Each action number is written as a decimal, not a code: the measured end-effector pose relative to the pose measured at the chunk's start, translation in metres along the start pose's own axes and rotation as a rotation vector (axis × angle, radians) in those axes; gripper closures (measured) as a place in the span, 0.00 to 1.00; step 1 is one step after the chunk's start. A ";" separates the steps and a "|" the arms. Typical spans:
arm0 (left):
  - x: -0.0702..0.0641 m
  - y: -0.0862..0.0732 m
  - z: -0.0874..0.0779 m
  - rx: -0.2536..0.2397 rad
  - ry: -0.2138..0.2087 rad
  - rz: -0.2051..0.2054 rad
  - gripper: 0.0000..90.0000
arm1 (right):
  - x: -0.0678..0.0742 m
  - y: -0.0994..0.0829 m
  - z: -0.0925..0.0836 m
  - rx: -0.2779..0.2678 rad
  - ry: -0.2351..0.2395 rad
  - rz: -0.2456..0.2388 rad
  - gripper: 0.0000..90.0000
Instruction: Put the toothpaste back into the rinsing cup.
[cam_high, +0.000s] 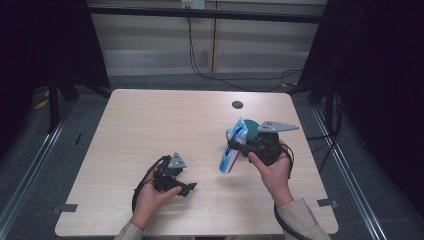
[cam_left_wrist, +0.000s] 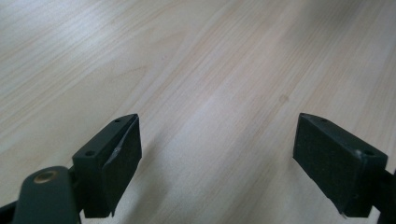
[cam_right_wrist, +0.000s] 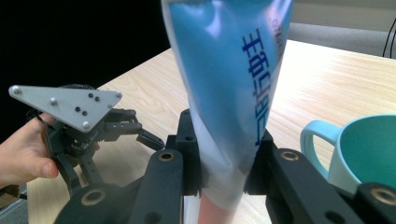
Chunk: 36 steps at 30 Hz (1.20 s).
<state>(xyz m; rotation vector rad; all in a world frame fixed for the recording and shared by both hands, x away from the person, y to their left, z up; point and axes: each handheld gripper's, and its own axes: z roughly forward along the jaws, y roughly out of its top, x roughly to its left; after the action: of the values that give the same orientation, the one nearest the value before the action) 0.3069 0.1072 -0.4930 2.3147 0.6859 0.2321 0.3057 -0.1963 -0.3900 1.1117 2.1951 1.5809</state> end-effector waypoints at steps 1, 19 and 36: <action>0.000 -0.001 0.000 0.005 0.006 0.001 0.17 | 0.000 0.000 -0.001 -0.006 -0.003 -0.001 0.81; 0.003 -0.013 0.003 -0.017 -0.004 0.001 0.16 | -0.005 0.007 -0.006 -0.030 -0.023 -0.023 0.81; 0.004 -0.021 0.002 -0.061 -0.015 0.015 0.14 | -0.005 0.025 -0.008 -0.038 -0.031 -0.027 0.81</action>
<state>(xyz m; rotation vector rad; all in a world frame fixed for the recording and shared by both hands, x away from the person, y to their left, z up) 0.3023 0.1210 -0.5085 2.2617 0.6459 0.2385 0.3158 -0.2017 -0.3657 1.0831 2.1425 1.5773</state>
